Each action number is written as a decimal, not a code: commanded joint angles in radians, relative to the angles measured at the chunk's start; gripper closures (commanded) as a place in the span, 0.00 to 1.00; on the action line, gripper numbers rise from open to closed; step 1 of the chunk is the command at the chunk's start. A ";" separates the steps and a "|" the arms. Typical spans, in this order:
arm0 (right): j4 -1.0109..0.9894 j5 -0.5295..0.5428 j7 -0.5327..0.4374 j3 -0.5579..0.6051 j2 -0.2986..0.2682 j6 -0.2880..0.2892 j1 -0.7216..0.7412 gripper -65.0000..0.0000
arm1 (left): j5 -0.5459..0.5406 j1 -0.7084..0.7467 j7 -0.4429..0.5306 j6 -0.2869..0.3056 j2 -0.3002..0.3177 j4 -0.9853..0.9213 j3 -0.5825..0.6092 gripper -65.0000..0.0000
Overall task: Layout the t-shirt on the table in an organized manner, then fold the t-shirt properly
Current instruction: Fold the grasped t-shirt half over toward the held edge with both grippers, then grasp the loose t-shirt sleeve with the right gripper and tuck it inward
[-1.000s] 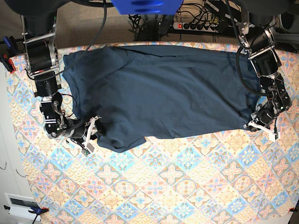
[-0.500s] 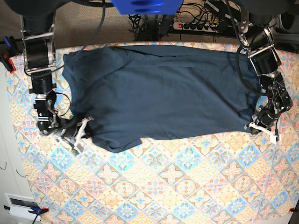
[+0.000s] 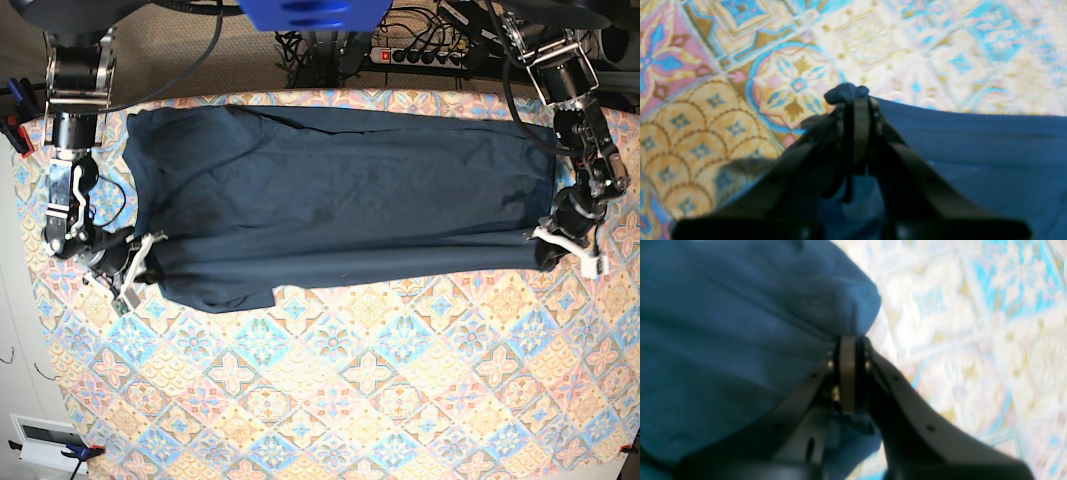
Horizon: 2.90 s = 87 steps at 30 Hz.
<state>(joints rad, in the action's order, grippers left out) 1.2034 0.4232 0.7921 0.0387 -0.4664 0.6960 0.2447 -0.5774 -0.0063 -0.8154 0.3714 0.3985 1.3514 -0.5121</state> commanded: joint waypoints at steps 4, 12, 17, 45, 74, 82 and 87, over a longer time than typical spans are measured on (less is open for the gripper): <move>0.109 0.015 -0.003 -0.009 -0.045 0.002 -0.038 0.99 | -0.059 0.072 0.020 -0.004 0.026 0.075 -0.058 1.00; 0.300 0.015 0.048 -0.147 -0.048 0.002 -0.206 0.99 | -0.164 0.184 0.020 -0.004 0.027 0.082 -0.144 1.00; 0.396 0.015 0.103 -0.202 -0.048 0.002 -0.270 0.99 | -0.206 0.223 0.020 -0.004 0.027 0.082 -0.142 1.00; 0.577 0.007 0.112 -0.208 -0.048 0.002 -0.566 0.99 | -0.097 0.253 -0.131 -0.004 0.033 0.082 -0.072 1.00; 0.677 -0.106 0.172 -0.153 0.013 0.002 -0.333 0.68 | -0.244 0.251 -0.137 -0.007 -0.009 0.216 -0.194 0.60; 0.421 -0.108 0.166 0.011 0.014 0.002 -0.164 0.68 | -0.272 0.253 -0.137 -0.008 -0.011 0.216 -0.193 0.60; 0.267 -0.109 0.165 0.033 0.047 0.002 -0.109 0.68 | -0.272 0.253 -0.137 -0.008 -0.011 0.216 -0.193 0.60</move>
<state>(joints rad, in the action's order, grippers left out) 1.4563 0.2958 0.9756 0.0753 -0.4110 0.6952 0.1165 -0.8318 0.2512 -0.9691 0.3561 0.3664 1.5505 -0.6979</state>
